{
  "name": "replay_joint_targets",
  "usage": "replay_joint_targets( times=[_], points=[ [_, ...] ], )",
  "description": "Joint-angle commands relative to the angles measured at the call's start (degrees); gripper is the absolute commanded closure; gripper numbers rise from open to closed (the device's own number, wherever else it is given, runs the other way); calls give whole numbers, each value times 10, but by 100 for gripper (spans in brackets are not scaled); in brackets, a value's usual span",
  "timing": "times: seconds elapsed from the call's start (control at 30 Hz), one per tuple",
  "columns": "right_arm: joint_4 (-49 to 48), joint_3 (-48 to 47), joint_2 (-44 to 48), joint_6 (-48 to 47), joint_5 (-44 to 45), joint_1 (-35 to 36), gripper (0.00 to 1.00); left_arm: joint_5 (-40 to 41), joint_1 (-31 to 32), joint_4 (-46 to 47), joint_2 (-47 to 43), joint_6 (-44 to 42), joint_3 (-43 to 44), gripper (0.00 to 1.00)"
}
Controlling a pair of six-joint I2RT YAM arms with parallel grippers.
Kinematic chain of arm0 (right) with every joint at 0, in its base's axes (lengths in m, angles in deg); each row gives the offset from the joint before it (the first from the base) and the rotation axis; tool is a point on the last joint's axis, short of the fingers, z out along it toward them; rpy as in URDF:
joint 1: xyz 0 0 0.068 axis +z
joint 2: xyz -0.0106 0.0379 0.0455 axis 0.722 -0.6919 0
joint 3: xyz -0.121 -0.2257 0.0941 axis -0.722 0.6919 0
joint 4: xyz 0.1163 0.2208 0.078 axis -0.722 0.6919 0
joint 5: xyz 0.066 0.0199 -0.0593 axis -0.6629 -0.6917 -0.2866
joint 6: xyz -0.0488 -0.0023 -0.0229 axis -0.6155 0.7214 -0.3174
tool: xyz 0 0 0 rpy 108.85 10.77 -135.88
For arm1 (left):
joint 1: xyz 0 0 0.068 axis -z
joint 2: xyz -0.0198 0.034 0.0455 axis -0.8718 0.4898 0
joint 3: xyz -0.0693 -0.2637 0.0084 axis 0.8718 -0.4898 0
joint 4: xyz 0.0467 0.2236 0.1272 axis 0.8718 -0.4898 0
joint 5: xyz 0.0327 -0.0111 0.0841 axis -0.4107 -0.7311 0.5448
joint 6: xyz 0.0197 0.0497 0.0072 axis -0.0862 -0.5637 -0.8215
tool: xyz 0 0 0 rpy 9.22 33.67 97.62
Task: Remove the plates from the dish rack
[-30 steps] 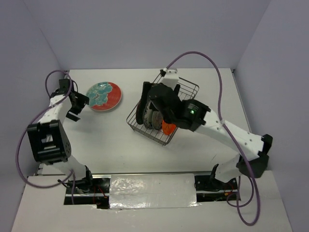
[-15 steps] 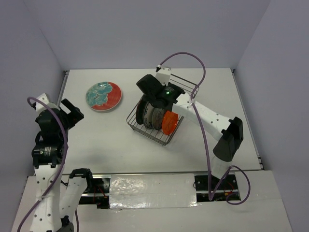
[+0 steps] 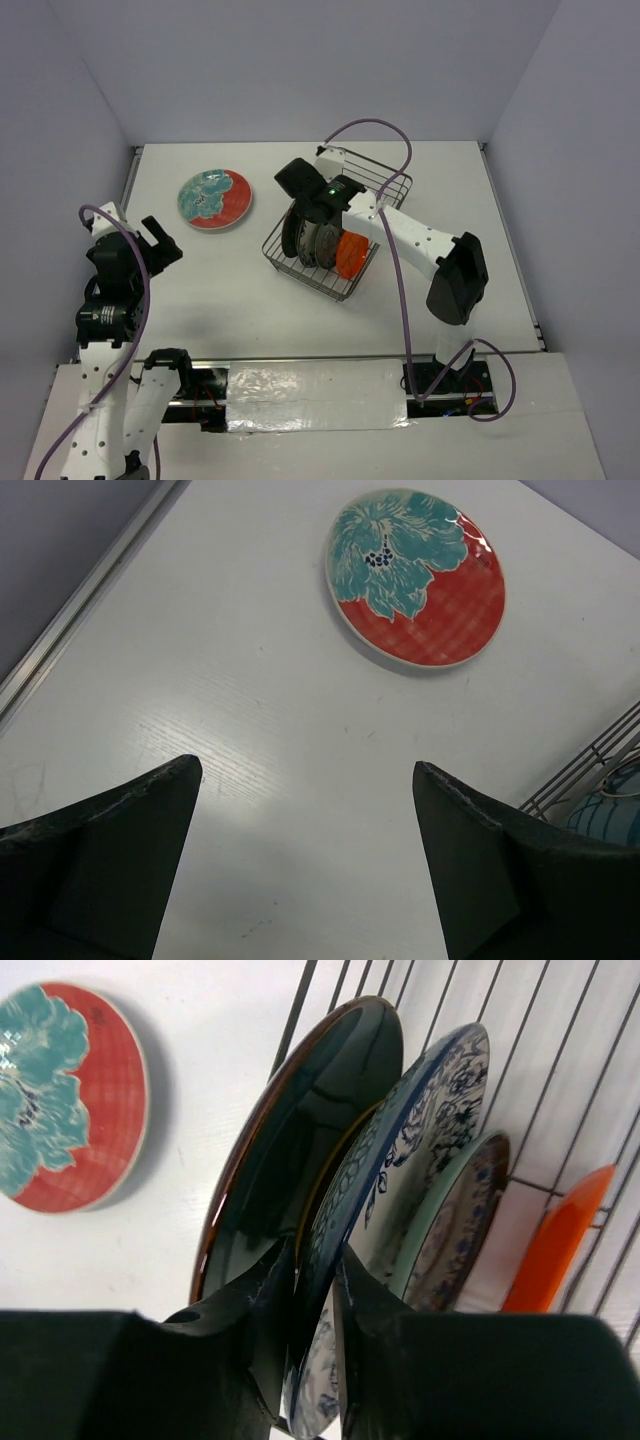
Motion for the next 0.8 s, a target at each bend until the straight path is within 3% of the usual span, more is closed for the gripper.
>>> replay_joint_targets(
  times=[0.0, 0.1, 0.4, 0.53, 0.77],
  points=[
    [7, -12, 4, 29, 20, -2, 75, 0, 7, 23, -2, -16, 9, 0],
    [-6, 17, 26, 37, 25, 0, 77, 0, 9, 24, -4, -16, 8, 0],
    [-45, 91, 102, 59, 40, 1, 93, 2, 10, 23, 0, -14, 8, 0],
    [-54, 82, 115, 49, 36, 0, 100, 4, 10, 22, 1, -14, 8, 0],
    [-86, 60, 148, 14, 15, 0, 100, 7, 11, 21, 2, -13, 8, 0]
  ],
)
